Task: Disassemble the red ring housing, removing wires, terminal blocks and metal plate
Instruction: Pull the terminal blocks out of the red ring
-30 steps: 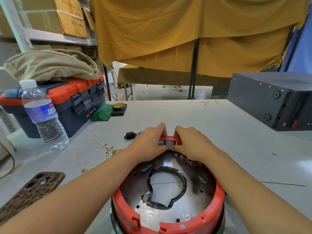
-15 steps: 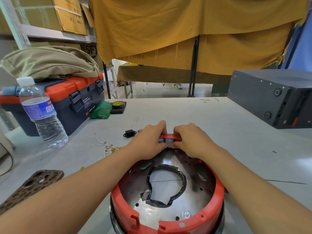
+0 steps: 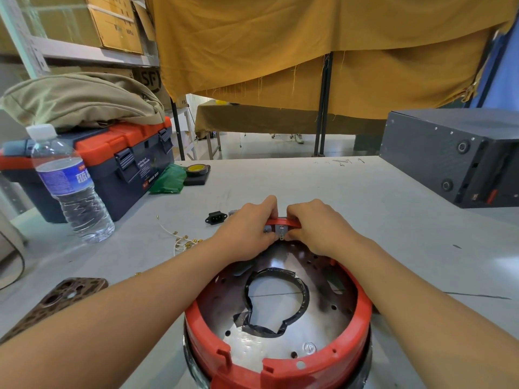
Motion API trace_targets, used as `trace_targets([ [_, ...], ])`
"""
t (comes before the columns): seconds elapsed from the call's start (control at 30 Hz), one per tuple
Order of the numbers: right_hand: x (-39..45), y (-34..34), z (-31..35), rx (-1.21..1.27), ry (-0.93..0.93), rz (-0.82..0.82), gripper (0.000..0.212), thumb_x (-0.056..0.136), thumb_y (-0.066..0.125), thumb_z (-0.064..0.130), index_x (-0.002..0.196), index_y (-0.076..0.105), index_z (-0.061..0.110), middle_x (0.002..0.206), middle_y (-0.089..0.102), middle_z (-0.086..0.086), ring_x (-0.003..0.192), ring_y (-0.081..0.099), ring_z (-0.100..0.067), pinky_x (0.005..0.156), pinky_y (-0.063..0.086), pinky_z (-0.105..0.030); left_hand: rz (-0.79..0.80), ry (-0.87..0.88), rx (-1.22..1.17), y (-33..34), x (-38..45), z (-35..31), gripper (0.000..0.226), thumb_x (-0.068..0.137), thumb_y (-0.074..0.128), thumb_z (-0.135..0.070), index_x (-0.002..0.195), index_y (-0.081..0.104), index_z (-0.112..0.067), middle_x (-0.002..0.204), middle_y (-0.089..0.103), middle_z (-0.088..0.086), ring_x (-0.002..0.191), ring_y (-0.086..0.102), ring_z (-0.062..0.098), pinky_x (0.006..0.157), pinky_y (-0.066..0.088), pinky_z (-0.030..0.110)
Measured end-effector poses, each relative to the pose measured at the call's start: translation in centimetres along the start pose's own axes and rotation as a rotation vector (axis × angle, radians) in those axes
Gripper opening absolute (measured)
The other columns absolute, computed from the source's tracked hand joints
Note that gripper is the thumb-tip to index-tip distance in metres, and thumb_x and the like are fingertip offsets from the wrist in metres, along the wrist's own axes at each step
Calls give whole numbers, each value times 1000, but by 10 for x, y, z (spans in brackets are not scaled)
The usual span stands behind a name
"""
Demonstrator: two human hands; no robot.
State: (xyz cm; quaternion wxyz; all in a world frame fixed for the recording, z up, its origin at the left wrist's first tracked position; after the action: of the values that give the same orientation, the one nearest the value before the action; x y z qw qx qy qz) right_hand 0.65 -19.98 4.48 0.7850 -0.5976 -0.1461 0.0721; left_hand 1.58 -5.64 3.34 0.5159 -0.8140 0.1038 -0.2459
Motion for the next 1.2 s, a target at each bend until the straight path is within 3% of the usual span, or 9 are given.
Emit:
trace_targets([
  [0.17, 2, -1, 5, -91, -1, -27, 16, 91, 57, 20, 82, 45, 17, 79, 47, -6, 72, 48, -26, 60, 34, -32, -9, -33, 24, 1, 3, -4, 23, 85, 60, -24, 90, 37, -21, 71, 51, -1, 69, 52, 25, 62, 44, 39],
  [0.43, 0, 0, 1, 1, 11, -43, 16, 88, 59, 22, 79, 47, 20, 70, 41, 2, 71, 49, -25, 53, 31, -30, 4, -104, -100, -3, 1, -3, 26, 80, 67, -28, 93, 46, -19, 88, 64, 3, 82, 59, 22, 73, 49, 39],
  [0.57, 1, 2, 0, 40, 24, -26, 24, 87, 60, 25, 70, 42, 23, 76, 48, -1, 71, 51, -25, 57, 35, -30, 4, -151, -194, -5, 0, -1, 31, 78, 70, -25, 98, 47, -22, 92, 65, -4, 82, 58, 13, 68, 43, 23],
  [0.63, 1, 3, -1, 53, 25, -18, 28, 86, 60, 25, 67, 41, 25, 76, 50, -1, 70, 51, -24, 57, 37, -31, 20, -169, -225, -5, 1, 0, 40, 78, 71, -27, 110, 48, -21, 99, 65, -4, 85, 57, 12, 72, 40, 23],
  [0.77, 1, 3, -1, 122, 21, -33, 16, 87, 61, 26, 80, 47, 23, 86, 56, -3, 78, 56, -26, 64, 43, -32, 28, -188, -218, -6, 4, 2, 48, 82, 68, -34, 125, 54, -20, 110, 63, -4, 93, 58, 13, 80, 41, 23],
  [0.83, 1, 3, 0, 149, 6, -30, 10, 88, 62, 25, 89, 53, 22, 94, 61, -5, 82, 58, -25, 70, 48, -34, -13, -213, -293, -8, 5, 4, 40, 86, 63, -33, 123, 60, -17, 112, 65, -3, 96, 60, 13, 84, 45, 25],
  [0.9, 0, 3, 1, 179, -8, -16, 17, 87, 63, 25, 103, 60, 21, 100, 64, -5, 86, 59, -24, 75, 50, -34, -86, -229, -349, -11, 6, 6, 25, 90, 59, -29, 112, 65, -18, 109, 67, -4, 97, 60, 12, 87, 45, 26],
  [1.07, 0, 1, 1, 231, -57, 6, 31, 89, 57, 20, 119, 60, 28, 101, 64, -4, 92, 59, -26, 84, 50, -38, -171, -274, -477, -11, 4, 10, 3, 88, 63, -25, 91, 63, -23, 95, 69, 0, 85, 64, 13, 78, 50, 27],
  [1.2, 1, 2, 0, 239, -76, 9, 29, 92, 51, 21, 117, 57, 33, 90, 59, 0, 89, 56, -25, 85, 50, -40, -196, -282, -525, -10, 5, 13, 7, 87, 66, -26, 91, 61, -24, 89, 68, -3, 75, 61, 9, 69, 46, 23],
])
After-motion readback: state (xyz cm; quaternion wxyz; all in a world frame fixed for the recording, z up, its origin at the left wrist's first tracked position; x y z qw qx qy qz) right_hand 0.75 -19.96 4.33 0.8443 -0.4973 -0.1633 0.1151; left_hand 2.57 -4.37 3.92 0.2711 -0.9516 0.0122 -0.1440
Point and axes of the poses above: each hand's wrist, its own x-axis towards the middle knuckle, its own y-axis out of the palm, z = x × y, the point moved 2 cm from there along x, towards the middle knuckle
